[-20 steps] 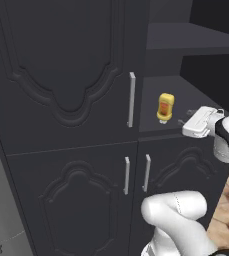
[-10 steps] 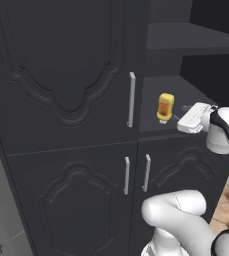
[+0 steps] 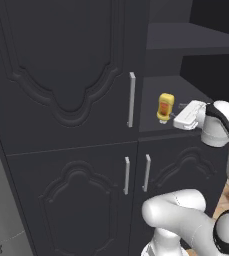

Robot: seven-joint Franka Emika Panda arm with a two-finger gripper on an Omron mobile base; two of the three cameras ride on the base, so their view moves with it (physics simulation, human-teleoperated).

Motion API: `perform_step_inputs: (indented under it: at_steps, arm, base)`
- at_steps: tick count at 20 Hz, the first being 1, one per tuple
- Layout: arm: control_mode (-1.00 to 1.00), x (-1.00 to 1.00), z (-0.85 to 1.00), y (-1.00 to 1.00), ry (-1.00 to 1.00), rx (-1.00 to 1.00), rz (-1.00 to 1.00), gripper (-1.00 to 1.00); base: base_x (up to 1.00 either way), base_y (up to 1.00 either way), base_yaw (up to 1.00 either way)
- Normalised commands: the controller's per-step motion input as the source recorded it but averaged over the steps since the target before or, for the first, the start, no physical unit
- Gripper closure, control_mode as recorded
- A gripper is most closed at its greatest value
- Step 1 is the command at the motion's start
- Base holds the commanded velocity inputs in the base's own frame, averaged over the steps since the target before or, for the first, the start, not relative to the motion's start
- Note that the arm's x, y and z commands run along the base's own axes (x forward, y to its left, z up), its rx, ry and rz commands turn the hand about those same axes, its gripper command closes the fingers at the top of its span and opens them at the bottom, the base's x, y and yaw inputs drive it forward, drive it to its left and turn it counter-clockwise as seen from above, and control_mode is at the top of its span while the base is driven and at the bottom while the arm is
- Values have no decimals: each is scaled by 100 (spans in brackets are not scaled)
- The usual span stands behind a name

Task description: The dining table condiment station is running low on mustard. Refill the condiment station by opening the cabinet and taking the mustard from the cabinet and placing it on the dining table.

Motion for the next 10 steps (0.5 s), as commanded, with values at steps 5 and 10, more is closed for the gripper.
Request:
perform_step_inputs:
  at_steps: [5,10]
  arm:
    - [-100,20,-4,-3,0,0,0,-100]
    - [-100,19,-6,-2,0,0,0,-100]
  base:
    - [0,0,0]
    - [0,0,0]
